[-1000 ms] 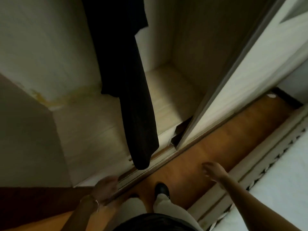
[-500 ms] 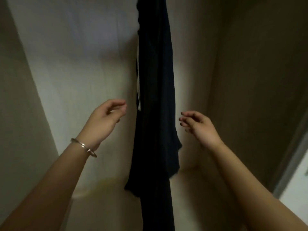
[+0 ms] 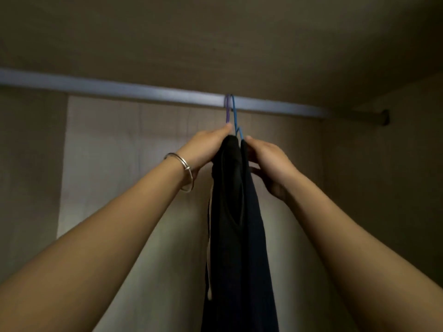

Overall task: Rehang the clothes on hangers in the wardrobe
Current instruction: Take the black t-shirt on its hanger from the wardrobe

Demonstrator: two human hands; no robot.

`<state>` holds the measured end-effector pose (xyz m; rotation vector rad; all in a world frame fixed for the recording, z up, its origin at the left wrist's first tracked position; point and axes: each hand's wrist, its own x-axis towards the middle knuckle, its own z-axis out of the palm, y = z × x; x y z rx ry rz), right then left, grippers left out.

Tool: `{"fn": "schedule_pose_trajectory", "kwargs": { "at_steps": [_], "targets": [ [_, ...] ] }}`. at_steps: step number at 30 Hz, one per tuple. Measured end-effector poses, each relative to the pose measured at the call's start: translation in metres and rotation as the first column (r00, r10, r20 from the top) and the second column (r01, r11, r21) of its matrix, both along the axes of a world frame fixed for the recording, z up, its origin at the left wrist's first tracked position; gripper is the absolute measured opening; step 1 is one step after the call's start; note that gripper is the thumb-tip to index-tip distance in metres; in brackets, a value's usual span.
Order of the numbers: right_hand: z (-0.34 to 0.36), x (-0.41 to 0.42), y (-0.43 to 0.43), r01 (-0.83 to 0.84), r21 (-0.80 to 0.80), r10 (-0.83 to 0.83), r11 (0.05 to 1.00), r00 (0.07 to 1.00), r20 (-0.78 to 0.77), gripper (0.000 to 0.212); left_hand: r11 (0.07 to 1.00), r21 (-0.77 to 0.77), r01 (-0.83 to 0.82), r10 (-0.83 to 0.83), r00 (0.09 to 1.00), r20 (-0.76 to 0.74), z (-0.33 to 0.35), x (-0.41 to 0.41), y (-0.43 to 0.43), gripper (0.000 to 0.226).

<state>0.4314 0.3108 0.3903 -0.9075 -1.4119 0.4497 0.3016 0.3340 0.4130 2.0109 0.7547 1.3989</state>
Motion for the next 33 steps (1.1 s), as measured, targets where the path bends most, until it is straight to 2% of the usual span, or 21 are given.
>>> {"fn": "schedule_pose_trajectory", "kwargs": {
  "at_steps": [2, 5, 9, 12, 14, 17, 19, 21, 27, 29, 33],
  "targets": [
    [0.010, 0.001, 0.011, -0.090, -0.013, 0.090, 0.996, 0.996, -0.011, 0.029, 0.998, -0.040, -0.043, 0.037, 0.991, -0.128, 0.013, 0.007, -0.001, 0.046],
    [0.020, 0.009, 0.026, -0.191, 0.002, 0.191, 0.982, 0.982, -0.001, 0.026, 0.985, -0.139, -0.101, 0.072, 0.978, -0.198, 0.028, 0.016, -0.002, 0.040],
    [0.031, 0.019, 0.038, -0.235, 0.004, 0.235, 0.972, 0.971, 0.050, 0.017, 0.951, -0.241, -0.194, 0.127, 0.955, -0.269, 0.043, 0.024, -0.010, 0.024],
    [0.032, 0.026, 0.048, -0.223, 0.050, 0.223, 0.974, 0.975, 0.011, 0.011, 0.929, -0.253, -0.270, 0.187, 0.932, -0.310, 0.047, 0.027, -0.018, 0.006],
    [0.031, 0.035, 0.055, -0.195, 0.052, 0.196, 0.979, 0.980, -0.020, 0.014, 0.887, -0.181, -0.426, 0.342, 0.866, -0.365, 0.050, 0.027, -0.021, 0.011],
    [0.027, 0.048, 0.065, -0.119, -0.004, 0.119, 0.993, 0.986, 0.119, 0.013, 0.781, 0.077, -0.620, 0.571, 0.657, -0.492, 0.057, 0.023, -0.017, 0.019],
    [0.027, 0.050, 0.070, -0.088, -0.018, 0.089, 0.996, 0.970, 0.224, 0.017, 0.724, 0.224, -0.653, 0.653, 0.543, -0.527, 0.062, 0.020, -0.010, 0.022],
    [0.026, 0.049, 0.074, -0.076, -0.028, 0.081, 0.997, 0.958, 0.276, 0.015, 0.690, 0.328, -0.646, 0.700, 0.479, -0.530, 0.065, 0.017, -0.005, 0.023],
    [0.030, 0.041, 0.072, -0.069, 0.018, 0.061, 0.997, 0.954, 0.293, 0.021, 0.610, 0.407, -0.680, 0.786, 0.454, -0.420, 0.084, -0.012, -0.015, 0.033],
    [0.038, 0.036, 0.070, -0.049, 0.063, 0.032, 0.997, 0.966, 0.257, 0.024, 0.585, 0.429, -0.688, 0.808, 0.448, -0.383, 0.090, -0.025, -0.025, 0.035],
    [0.053, 0.009, 0.065, -0.038, 0.162, 0.000, 0.986, 0.973, 0.230, 0.034, 0.579, 0.453, -0.678, 0.812, 0.430, -0.395, 0.084, -0.055, -0.049, 0.035]
  ]
}}
